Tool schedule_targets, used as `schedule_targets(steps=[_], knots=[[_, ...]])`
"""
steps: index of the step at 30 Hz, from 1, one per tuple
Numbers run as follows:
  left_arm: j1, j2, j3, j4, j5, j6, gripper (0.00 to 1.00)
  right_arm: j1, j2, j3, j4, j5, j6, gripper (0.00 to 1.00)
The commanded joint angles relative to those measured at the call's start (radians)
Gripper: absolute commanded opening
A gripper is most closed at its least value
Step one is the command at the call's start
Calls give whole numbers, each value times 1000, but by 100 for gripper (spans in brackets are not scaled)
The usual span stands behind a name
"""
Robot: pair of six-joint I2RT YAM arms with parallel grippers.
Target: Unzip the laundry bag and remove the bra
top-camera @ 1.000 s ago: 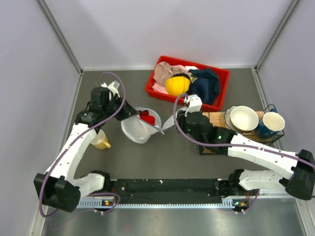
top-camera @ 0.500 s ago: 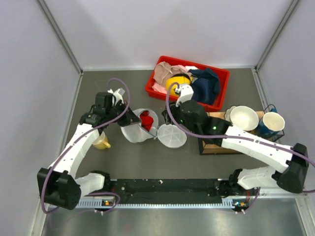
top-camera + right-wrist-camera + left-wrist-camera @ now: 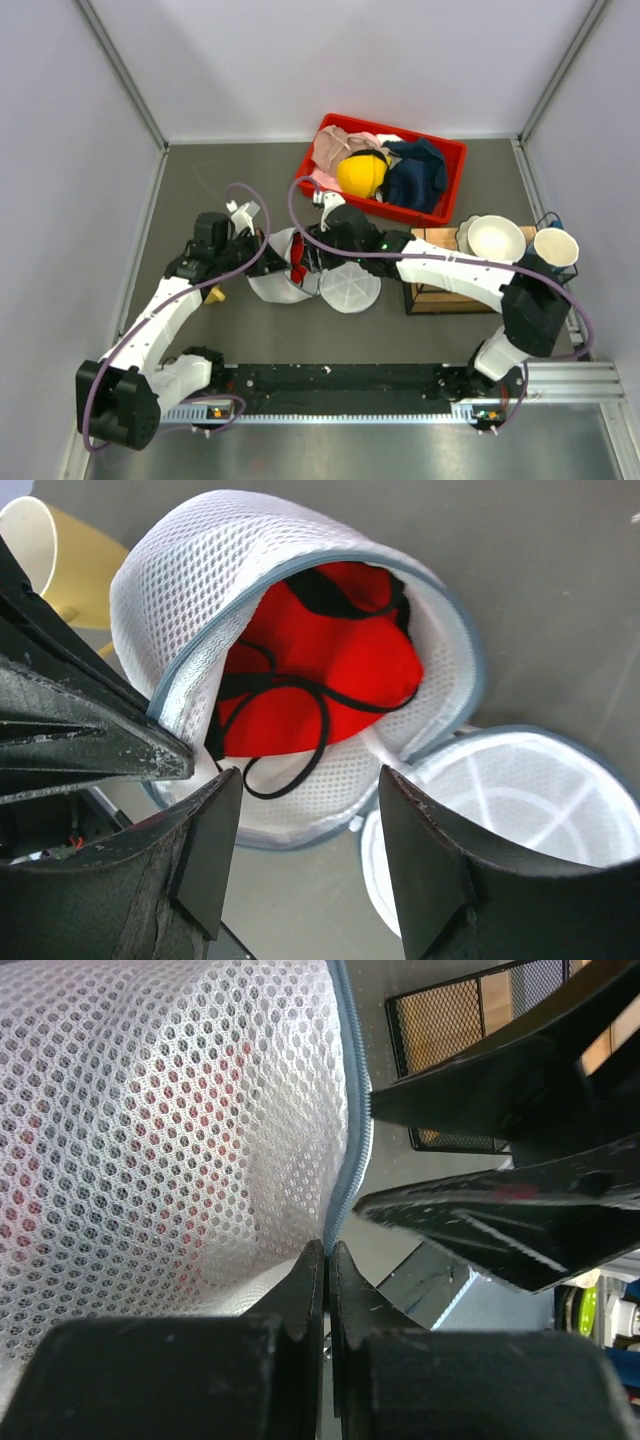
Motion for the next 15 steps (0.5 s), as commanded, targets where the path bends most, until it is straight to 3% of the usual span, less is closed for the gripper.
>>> schedule_targets(steps=[1,15], knots=[[1,-16,22,72,12,53,0,-5,59,15,112,-96,66,59],[3,7,51,38,24,50,0,-5,243,47,236,-36,111,60]])
